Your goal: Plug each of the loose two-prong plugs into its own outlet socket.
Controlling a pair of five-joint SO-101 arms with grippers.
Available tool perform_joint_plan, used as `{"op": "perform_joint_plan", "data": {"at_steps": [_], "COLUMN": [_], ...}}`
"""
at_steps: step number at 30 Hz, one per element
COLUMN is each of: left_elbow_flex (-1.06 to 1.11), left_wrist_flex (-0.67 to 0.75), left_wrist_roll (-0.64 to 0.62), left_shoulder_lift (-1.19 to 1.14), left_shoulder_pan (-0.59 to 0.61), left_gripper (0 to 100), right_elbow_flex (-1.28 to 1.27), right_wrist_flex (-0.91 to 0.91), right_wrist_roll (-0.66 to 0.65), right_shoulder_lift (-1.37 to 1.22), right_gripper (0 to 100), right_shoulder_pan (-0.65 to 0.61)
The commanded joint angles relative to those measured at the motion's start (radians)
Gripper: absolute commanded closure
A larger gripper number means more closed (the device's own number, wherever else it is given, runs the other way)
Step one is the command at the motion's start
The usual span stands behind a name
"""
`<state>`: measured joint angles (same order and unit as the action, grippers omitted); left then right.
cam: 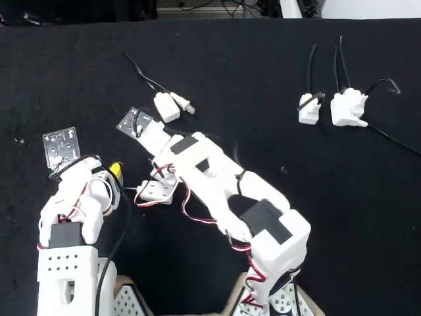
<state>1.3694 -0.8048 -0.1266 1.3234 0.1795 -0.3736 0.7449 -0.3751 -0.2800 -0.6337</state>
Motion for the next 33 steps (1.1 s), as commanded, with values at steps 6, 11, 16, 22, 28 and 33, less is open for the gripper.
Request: {"op": "perform_joint_plan", "data": {"at_steps": [6,11,16,22,28,33], "left_elbow_flex": [-0.018,-0.018,-0.019,-0.021,-0.021,-0.027], "left_wrist_flex": [0.005,0.006,0.006,0.006,-0.002,-0.015], "left_wrist_roll": [-0.008,-0.008,-0.008,-0.008,-0.012,-0.015], "left_shoulder_lift": [0.011,0.011,0.011,0.012,0.012,0.012], "left_shoulder_pan": [0.008,0.008,0.008,0.008,0.01,0.01], "left_gripper": [79,79,79,79,79,79], "right_elbow_flex": [0.007,0.007,0.025,0.073,-0.189,-0.449], "right_wrist_flex": [0.046,0.224,0.295,0.423,0.206,-0.121], "right_wrist_roll": [-0.011,-0.095,-0.215,-0.325,-0.192,-0.11], "right_shoulder_lift": [0.13,0.372,0.59,0.72,0.731,0.731], "right_gripper": [98.8,98.8,98.8,98.8,98.8,98.8], "right_shoulder_pan": [0.084,0.178,0.272,0.198,0.066,0.012]}}
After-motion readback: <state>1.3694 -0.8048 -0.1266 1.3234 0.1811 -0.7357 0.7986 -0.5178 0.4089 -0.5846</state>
